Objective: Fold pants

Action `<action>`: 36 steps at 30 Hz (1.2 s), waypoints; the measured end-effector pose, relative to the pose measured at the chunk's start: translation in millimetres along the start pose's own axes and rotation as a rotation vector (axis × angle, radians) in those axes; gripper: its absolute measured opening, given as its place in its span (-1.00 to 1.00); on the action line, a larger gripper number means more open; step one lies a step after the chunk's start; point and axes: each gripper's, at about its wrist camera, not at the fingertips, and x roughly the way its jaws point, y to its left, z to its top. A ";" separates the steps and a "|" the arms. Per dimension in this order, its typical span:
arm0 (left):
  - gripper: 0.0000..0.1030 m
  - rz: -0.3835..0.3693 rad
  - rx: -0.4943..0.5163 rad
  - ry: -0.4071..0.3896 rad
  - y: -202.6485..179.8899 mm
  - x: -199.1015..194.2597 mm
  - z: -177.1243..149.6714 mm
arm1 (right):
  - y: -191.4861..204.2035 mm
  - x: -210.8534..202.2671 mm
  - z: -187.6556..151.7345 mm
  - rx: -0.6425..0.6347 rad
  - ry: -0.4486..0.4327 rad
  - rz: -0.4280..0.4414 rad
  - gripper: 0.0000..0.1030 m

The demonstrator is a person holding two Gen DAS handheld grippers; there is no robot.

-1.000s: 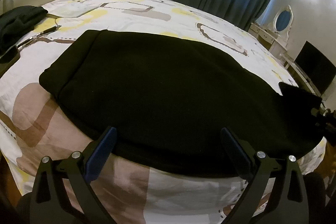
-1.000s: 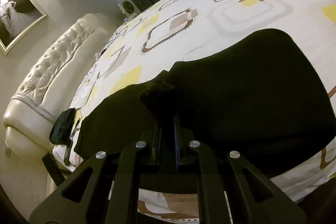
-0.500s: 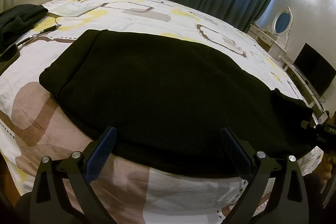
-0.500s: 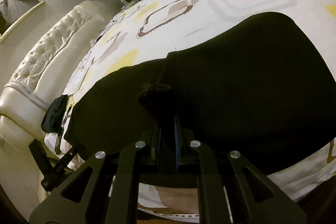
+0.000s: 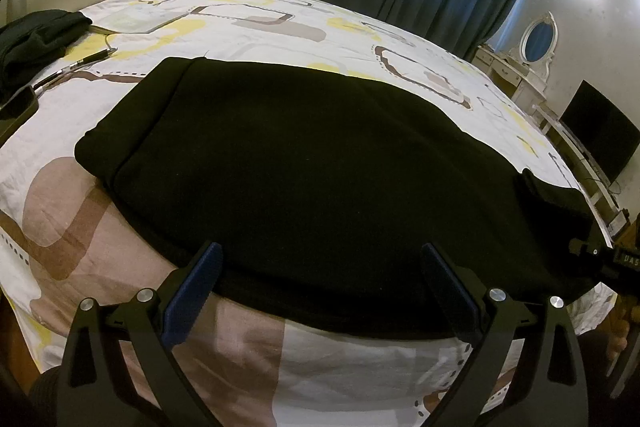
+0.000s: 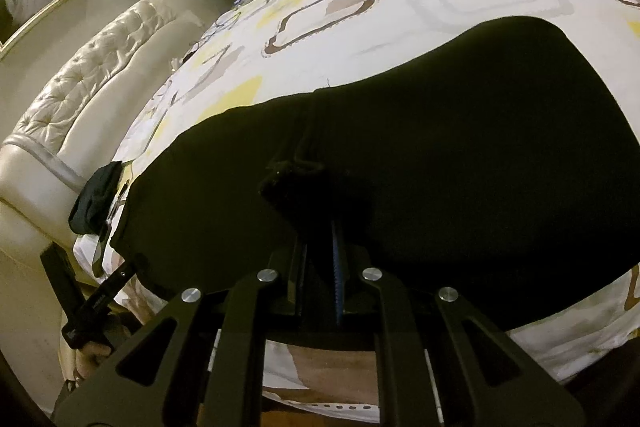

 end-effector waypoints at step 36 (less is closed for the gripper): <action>0.90 -0.001 -0.001 -0.001 1.4 -0.6 0.9 | 22.4 1.7 -12.5 -0.107 0.023 -0.052 -0.48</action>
